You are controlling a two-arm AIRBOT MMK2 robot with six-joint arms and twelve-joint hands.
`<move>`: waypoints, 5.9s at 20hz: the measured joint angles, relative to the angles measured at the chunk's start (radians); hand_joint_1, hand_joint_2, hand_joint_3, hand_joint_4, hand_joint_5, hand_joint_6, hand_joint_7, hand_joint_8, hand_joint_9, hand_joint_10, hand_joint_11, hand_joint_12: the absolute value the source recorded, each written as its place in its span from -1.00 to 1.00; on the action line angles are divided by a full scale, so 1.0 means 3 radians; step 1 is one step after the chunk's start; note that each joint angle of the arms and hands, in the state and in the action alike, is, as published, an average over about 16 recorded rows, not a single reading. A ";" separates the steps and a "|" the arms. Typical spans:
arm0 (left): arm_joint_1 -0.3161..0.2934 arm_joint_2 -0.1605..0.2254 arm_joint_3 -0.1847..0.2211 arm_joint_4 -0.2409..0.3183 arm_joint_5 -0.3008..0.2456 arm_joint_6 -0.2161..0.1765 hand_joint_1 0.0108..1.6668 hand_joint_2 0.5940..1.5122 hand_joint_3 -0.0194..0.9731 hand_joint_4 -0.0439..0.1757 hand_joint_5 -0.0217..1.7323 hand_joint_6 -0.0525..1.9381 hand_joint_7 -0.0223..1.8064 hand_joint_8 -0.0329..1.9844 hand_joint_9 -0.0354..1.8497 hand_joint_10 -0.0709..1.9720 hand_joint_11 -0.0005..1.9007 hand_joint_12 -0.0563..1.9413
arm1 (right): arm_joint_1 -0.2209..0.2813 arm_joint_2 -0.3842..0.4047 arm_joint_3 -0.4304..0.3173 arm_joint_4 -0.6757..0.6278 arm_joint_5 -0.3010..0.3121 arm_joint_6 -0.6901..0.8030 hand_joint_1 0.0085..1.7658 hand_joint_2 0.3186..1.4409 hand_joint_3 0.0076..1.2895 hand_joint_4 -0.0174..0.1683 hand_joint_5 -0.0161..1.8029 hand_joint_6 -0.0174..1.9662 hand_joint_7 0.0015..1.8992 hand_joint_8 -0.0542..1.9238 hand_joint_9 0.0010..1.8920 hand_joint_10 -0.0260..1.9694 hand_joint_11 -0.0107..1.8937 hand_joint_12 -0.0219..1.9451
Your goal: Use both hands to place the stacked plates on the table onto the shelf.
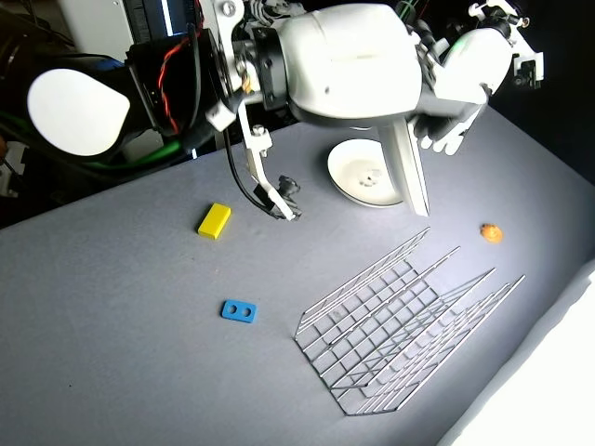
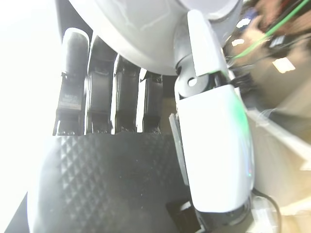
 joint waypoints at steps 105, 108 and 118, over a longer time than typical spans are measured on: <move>0.1606 -0.0367 -0.0158 -0.0980 0.0810 0.0013 -0.99 0.21 -0.94 -0.68 -0.61 -0.97 -0.64 -0.97 -0.66 -0.94 -0.87 -0.78 | -0.0891 -0.1232 0.0154 0.0106 -0.0406 -0.2304 0.32 0.21 -0.99 -0.78 -0.96 -0.98 -0.98 -0.95 -0.98 -0.96 -0.97 -0.98; 0.1609 -0.0366 -0.0161 -0.0985 0.0812 0.0013 -0.99 0.21 -0.94 -0.68 -0.64 -0.97 -0.66 -0.97 -0.68 -0.94 -0.88 -0.78 | -0.0860 -0.1437 0.0279 0.0242 -0.0500 -0.2423 0.33 0.21 -0.99 -0.78 -0.96 -0.98 -0.98 -0.95 -0.99 -0.96 -0.97 -0.98; 0.1616 -0.0365 -0.0160 -0.0982 0.0816 0.0013 -0.99 0.25 -0.94 -0.68 -0.69 -0.97 -0.70 -0.97 -0.72 -0.94 -0.91 -0.78 | -0.0899 -0.1928 0.0637 0.0403 -0.0618 -0.2549 0.30 0.27 -0.99 -0.78 -0.87 -0.98 -0.92 -0.95 -0.95 -0.94 -0.97 -0.78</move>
